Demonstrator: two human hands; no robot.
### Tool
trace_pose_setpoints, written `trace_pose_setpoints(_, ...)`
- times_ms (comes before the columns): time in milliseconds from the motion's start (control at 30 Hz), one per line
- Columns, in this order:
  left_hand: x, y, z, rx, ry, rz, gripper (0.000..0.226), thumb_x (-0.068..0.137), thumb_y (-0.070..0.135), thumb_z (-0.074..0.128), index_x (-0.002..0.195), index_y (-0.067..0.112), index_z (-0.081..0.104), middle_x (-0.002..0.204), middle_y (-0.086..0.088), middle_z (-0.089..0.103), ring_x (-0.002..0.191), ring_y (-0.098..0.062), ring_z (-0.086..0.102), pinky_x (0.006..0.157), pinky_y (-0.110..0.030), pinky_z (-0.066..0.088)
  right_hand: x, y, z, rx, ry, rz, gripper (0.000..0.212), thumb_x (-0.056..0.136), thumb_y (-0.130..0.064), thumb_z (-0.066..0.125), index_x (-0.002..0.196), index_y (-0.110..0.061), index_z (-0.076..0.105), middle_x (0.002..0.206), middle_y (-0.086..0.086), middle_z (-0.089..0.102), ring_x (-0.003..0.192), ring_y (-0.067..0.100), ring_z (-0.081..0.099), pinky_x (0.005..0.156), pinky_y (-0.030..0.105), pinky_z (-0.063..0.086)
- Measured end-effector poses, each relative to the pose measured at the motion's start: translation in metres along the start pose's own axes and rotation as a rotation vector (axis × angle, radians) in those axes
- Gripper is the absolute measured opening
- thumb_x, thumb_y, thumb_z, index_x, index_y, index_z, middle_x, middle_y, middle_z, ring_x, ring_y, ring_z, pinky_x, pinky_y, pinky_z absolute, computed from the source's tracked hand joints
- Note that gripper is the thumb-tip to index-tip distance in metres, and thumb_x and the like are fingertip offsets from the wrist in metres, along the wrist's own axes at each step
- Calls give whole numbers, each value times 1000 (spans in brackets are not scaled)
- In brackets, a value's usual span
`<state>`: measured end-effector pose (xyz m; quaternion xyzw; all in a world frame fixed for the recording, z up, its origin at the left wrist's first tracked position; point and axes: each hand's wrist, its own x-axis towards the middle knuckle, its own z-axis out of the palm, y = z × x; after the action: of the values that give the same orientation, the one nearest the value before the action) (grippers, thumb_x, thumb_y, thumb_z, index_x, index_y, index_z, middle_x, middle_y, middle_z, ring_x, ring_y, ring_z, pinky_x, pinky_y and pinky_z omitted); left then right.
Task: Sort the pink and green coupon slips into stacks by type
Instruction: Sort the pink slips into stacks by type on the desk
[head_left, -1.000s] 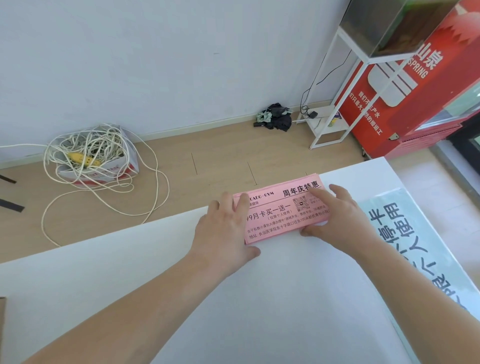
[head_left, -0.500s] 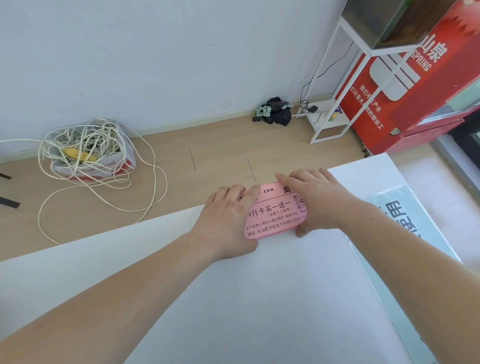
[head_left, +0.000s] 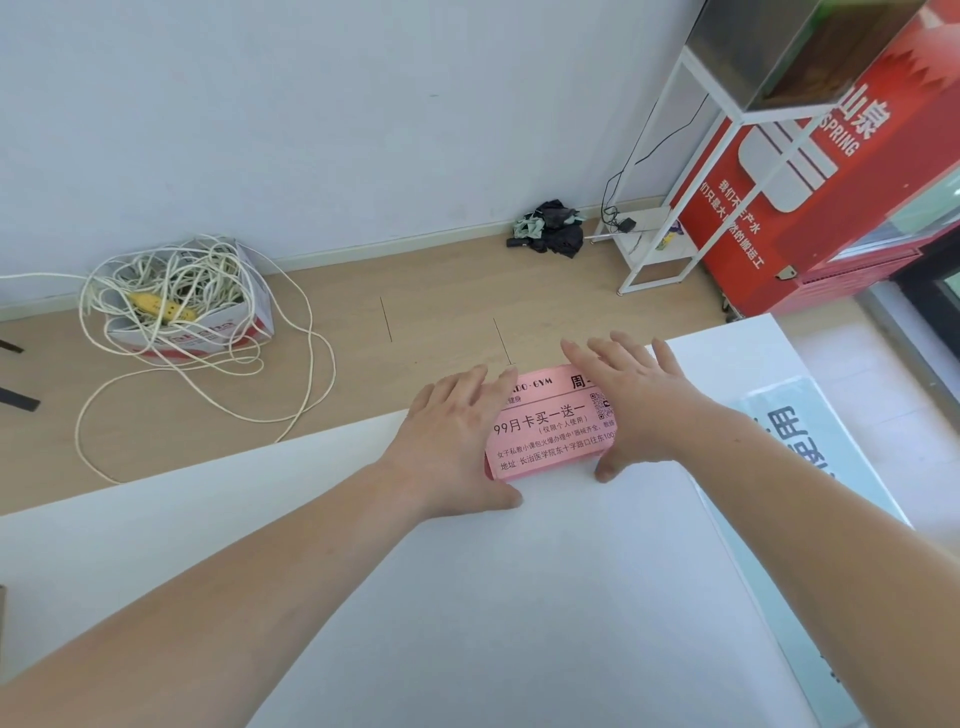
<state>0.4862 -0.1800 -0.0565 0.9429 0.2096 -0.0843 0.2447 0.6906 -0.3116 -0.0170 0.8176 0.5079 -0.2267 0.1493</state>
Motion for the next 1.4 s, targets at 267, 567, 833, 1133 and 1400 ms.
trace_pose_setpoints(267,-102,-33,-33,-179,-7,-132,92,90,54,68,161,37,12,164,16,22,149,-6,25,118,-25,27,-39,-94,-32,68,86,-103,99,83,-51,78,159,-33,18,160,-3,31,149,21,27,118,42,30)
trace_pose_setpoints(567,-258,-65,-78,-418,215,-262,46,91,46,69,135,40,57,119,25,63,102,12,60,93,-23,51,-107,-264,-38,368,117,-235,43,94,-57,61,134,-40,58,123,-19,64,116,7,59,94,32,50)
trace_pose_setpoints(833,-441,-128,-105,-678,524,-476,28,92,33,73,118,41,70,106,27,70,102,9,63,88,-15,49,-156,-427,-26,756,268,-378,29,91,-44,71,120,-37,70,108,-23,70,104,-5,64,95,33,54)
trace_pose_setpoints(1133,-555,-205,-44,-373,499,-597,37,92,19,69,127,29,68,141,22,51,134,-3,46,110,-21,35,-183,-532,42,529,441,-485,26,90,-26,74,117,-26,75,125,-14,64,126,8,54,108,36,47)
trace_pose_setpoints(1400,-578,-228,-47,-217,594,-523,30,80,1,75,107,14,76,116,4,70,96,-17,67,80,-23,50,-189,-565,23,501,327,-452,28,94,-38,68,122,-32,70,116,-21,63,109,5,59,95,30,52)
